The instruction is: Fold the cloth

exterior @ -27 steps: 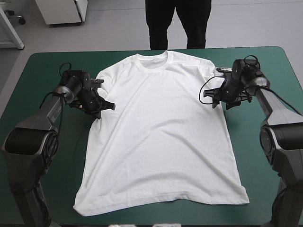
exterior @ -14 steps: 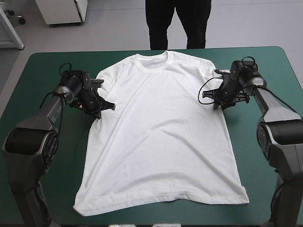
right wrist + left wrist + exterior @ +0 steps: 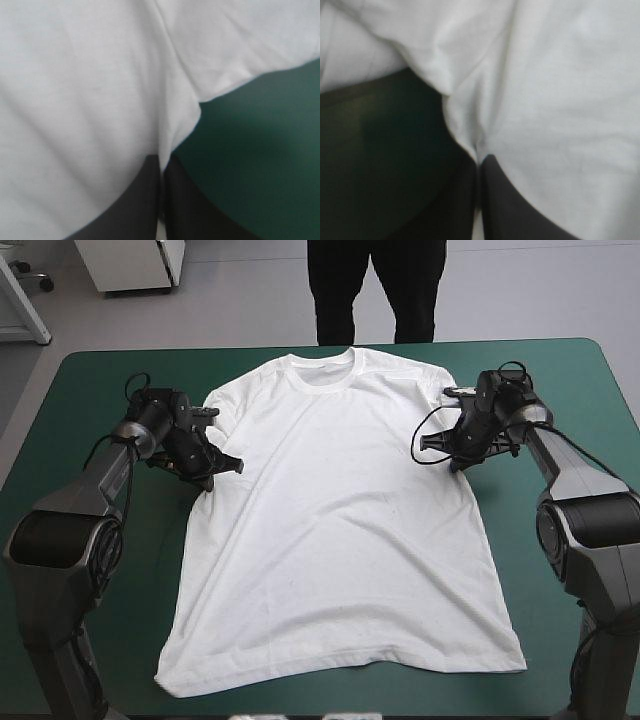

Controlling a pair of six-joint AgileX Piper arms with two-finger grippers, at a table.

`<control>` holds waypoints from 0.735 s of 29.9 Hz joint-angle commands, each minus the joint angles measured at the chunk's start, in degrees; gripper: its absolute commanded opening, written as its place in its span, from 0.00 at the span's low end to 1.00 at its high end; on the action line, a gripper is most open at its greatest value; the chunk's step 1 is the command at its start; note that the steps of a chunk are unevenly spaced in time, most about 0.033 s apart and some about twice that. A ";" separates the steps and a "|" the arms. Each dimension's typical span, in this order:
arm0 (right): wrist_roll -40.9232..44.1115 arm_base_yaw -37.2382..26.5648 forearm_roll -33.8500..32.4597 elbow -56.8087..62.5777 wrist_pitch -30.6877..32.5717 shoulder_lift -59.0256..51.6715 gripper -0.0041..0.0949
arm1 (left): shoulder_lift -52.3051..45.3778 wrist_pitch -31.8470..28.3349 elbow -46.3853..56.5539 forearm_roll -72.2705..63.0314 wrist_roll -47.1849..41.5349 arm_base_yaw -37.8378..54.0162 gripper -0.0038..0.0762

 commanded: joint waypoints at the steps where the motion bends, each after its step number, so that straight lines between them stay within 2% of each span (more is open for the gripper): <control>1: -0.03 0.06 -1.31 -0.85 0.81 -7.39 0.02 | -5.50 0.61 -4.01 -0.78 1.21 -0.02 0.04; 8: -1.10 0.06 -1.80 -1.12 -1.90 -16.56 0.02 | -10.05 1.89 -15.01 -0.65 1.21 -0.02 0.04; 14: -3.20 0.06 -1.80 -6.15 -2.81 -22.48 0.02 | -13.23 1.25 -24.68 -0.99 1.21 -0.02 0.04; 22: -3.20 0.06 -1.80 -17.64 -3.93 -25.70 0.02 | -18.69 -6.38 -28.54 -1.13 1.21 -0.02 0.04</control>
